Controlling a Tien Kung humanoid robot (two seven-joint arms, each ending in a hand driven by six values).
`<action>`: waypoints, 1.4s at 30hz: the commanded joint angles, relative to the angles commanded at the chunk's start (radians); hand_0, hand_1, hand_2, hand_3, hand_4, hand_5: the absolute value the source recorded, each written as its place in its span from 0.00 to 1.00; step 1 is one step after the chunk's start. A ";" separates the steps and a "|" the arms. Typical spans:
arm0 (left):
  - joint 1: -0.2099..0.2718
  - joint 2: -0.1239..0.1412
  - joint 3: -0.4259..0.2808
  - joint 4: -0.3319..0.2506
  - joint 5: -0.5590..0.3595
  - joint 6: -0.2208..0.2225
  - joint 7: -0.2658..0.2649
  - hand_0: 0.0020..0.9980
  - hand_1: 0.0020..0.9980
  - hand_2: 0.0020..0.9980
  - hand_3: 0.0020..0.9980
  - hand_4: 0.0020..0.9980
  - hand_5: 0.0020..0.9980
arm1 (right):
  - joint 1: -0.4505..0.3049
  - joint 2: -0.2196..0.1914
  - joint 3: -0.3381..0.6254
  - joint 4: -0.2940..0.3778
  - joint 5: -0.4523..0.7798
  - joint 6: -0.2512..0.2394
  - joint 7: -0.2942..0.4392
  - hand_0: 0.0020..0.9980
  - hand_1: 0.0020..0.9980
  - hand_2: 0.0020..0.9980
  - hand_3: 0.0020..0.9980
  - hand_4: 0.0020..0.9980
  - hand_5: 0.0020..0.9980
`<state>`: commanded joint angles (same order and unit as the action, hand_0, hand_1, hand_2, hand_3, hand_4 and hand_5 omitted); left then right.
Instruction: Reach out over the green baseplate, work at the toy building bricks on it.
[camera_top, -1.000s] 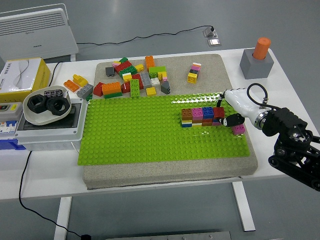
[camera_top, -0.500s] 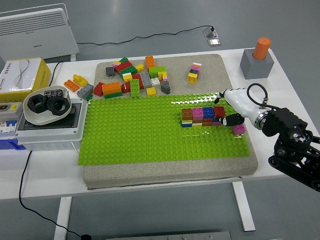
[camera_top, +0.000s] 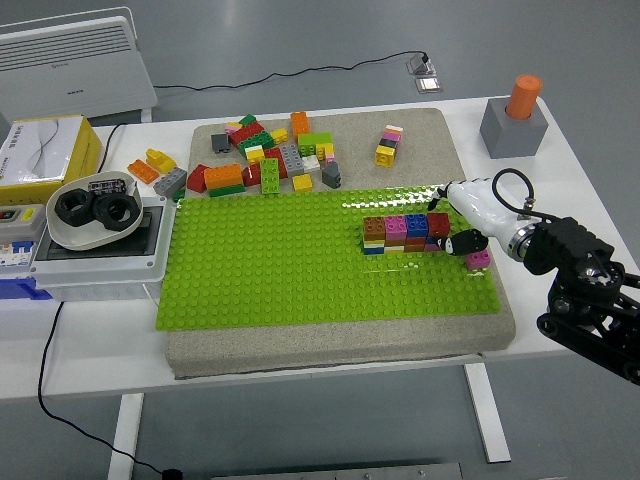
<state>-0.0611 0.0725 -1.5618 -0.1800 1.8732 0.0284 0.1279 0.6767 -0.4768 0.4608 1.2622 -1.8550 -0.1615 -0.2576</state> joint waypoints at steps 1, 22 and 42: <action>0.000 0.000 -0.001 0.000 0.001 0.000 0.000 0.69 0.35 0.52 0.56 0.76 0.80 | -0.001 -0.001 0.004 0.005 0.001 0.003 0.001 0.78 0.79 0.82 0.64 0.75 0.25; 0.009 -0.007 -0.008 0.000 -0.004 0.005 0.001 0.69 0.34 0.52 0.56 0.75 0.83 | -0.337 0.058 0.374 0.182 -0.296 -0.213 0.025 0.82 0.83 0.86 0.54 0.98 0.56; 0.007 -0.004 -0.001 0.000 -0.007 0.002 0.003 0.69 0.34 0.51 0.55 0.75 0.83 | -0.360 0.132 0.349 0.055 -0.266 -0.257 0.040 0.83 0.83 0.86 0.56 0.95 0.59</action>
<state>-0.0536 0.0690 -1.5632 -0.1800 1.8658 0.0306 0.1306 0.3166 -0.3449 0.8098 1.3169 -2.1209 -0.4186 -0.2172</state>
